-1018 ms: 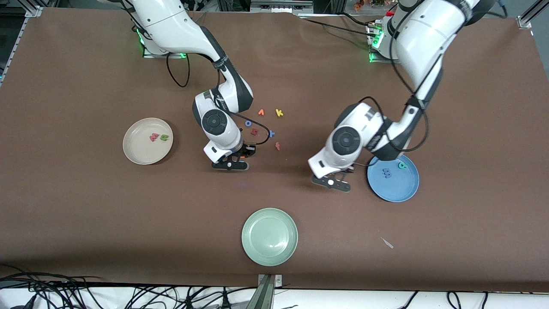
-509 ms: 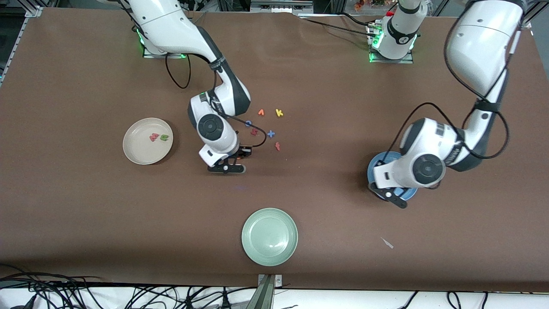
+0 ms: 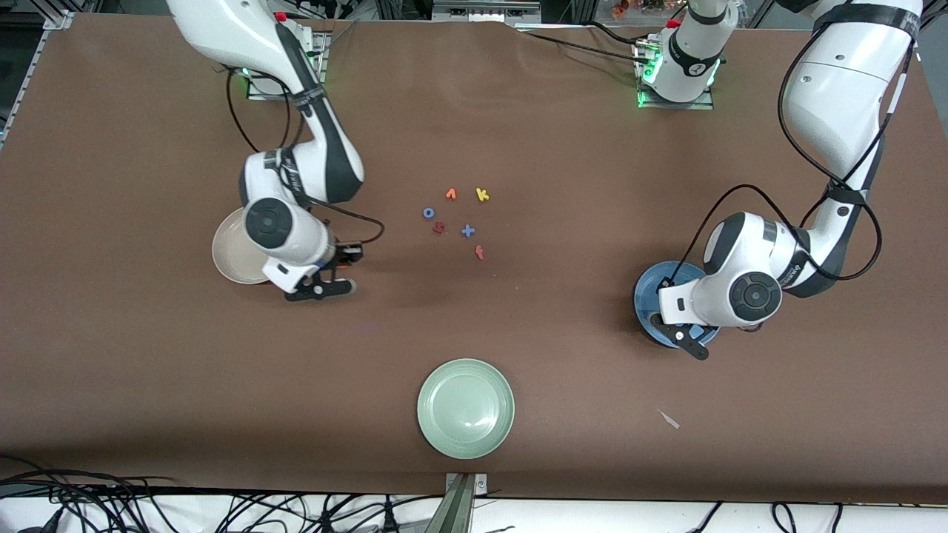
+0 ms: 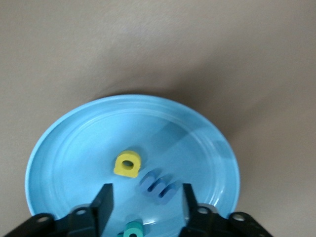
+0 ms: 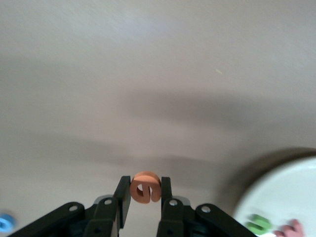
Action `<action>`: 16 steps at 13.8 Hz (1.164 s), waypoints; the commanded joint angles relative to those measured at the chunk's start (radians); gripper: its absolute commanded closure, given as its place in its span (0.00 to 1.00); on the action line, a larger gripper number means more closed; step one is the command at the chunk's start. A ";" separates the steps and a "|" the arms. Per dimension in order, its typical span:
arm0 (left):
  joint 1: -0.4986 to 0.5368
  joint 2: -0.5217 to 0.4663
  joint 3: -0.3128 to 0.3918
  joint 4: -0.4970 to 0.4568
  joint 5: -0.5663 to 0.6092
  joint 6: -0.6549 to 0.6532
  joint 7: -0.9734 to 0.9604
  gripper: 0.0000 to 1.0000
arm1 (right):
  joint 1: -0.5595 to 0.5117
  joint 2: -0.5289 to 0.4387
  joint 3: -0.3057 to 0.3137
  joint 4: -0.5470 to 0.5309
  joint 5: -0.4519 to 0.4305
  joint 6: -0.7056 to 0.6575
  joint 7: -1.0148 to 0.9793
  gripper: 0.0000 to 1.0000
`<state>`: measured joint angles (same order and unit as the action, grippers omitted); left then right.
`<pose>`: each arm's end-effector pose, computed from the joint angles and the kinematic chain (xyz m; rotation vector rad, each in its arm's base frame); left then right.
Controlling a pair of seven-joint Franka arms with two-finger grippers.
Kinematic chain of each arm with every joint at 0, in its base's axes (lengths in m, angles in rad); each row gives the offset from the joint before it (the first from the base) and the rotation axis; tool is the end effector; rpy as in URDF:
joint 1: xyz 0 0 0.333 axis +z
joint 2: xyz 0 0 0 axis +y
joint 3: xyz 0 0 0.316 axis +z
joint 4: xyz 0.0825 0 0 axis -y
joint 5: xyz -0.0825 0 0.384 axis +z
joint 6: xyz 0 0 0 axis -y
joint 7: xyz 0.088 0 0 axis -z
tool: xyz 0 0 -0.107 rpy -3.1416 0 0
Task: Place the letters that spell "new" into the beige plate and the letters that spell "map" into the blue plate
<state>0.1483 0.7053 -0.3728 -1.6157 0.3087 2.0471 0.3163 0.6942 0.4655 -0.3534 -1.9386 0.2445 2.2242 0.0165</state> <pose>0.6586 -0.1049 0.2163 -2.9553 1.0094 0.3365 0.5654 0.2164 0.2443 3.1193 0.2883 -0.2244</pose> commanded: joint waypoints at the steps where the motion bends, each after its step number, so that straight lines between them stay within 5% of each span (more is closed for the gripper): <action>1: -0.006 -0.041 -0.014 0.006 0.018 -0.027 -0.031 0.00 | 0.010 -0.157 -0.031 -0.212 -0.065 0.074 -0.056 0.87; 7: -0.006 -0.124 -0.136 0.163 0.015 -0.267 -0.172 0.00 | 0.008 -0.168 -0.235 -0.298 -0.074 0.061 -0.292 0.84; 8: -0.004 -0.130 -0.158 0.215 0.013 -0.328 -0.178 0.00 | 0.008 -0.162 -0.245 -0.296 -0.074 0.058 -0.293 0.71; 10: -0.004 -0.153 -0.179 0.324 -0.034 -0.448 -0.186 0.00 | 0.008 -0.162 -0.248 -0.290 -0.071 0.039 -0.277 0.00; 13: -0.044 -0.266 -0.151 0.361 -0.098 -0.507 -0.258 0.00 | 0.008 -0.165 -0.262 -0.205 -0.068 -0.085 -0.273 0.00; 16: -0.137 -0.377 0.044 0.343 -0.169 -0.507 -0.261 0.00 | 0.007 -0.160 -0.262 0.005 -0.067 -0.355 -0.271 0.00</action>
<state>0.0868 0.4115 -0.4702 -1.2469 0.1988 1.5510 0.0668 0.6974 0.3135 -0.6056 -2.0745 0.1810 2.0396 -0.2640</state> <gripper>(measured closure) 0.000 0.110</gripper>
